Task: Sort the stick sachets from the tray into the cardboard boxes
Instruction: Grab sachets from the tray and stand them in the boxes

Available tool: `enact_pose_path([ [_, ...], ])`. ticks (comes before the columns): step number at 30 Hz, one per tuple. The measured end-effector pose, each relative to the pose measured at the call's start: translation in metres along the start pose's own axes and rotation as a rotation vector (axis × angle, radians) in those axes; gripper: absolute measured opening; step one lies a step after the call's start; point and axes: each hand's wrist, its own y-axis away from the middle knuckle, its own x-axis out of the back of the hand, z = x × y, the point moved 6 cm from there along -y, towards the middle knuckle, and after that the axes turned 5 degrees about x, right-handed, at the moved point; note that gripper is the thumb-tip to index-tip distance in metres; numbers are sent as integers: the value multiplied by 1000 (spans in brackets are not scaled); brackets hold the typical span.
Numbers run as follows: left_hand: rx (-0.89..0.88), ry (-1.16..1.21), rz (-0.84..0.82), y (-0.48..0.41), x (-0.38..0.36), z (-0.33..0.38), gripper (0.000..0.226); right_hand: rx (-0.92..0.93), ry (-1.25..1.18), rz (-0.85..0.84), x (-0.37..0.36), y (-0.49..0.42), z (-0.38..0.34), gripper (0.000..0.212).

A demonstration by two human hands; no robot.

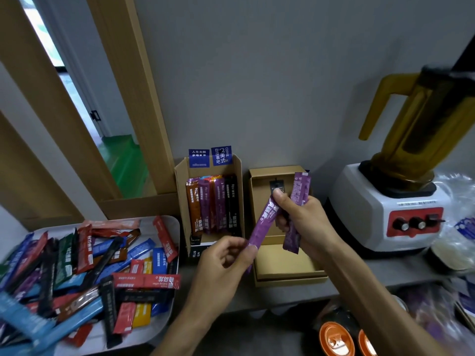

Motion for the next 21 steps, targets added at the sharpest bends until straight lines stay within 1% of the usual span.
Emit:
enact_pose_path([
  [2, -40, -133, -11, -3, 4, 2, 28, 28, 35, -10, -5, 0, -4, 26],
  [4, -78, -226, -31, -6, 11, 1, 19, 55, 55, -11, -10, -1, -6, 26],
  [6, -103, -206, 20, -12, 22, 1, 13, 54, 28, -11, -13, -2, -5, 32],
  [8, -82, -119, 148, -22, 36, 1, 10, 6, -39, -11, -14, -3, 1, 42],
  [9, -60, -86, 194, -28, 41, 2, 10, -22, -64, -6, -12, -3, 4, 43],
  [11, -51, -75, 209, -37, 47, 8, 11, -54, -94, 2, -8, -3, 9, 39],
  [13, -103, -233, 155, -38, 51, 20, 10, -33, -93, -34, -6, -2, 8, 41],
  [14, -140, -369, 109, -36, 53, 28, 10, -13, -68, -74, -7, -1, 5, 43],
  [15, -176, -527, 60, -32, 56, 38, 12, 5, -31, -126, -9, 0, 3, 42],
  [16, -205, -668, 25, -29, 59, 50, 14, 20, 15, -190, -13, 2, 0, 37],
  [17, -230, -754, 12, -28, 65, 64, 16, 32, 64, -252, -18, 4, -2, 27],
  [18, -245, -753, 37, -30, 72, 80, 17, 29, 107, -303, -24, 7, 0, 19],
  [19, -260, -674, 89, -35, 79, 98, 20, 9, 138, -337, -29, 8, 4, 15],
  [20, -276, -594, 146, -44, 85, 113, 24, -21, 157, -358, -33, 10, 9, 13],
  [21, -298, -585, 188, -55, 88, 123, 27, -47, 173, -364, -36, 11, 14, 12],
])
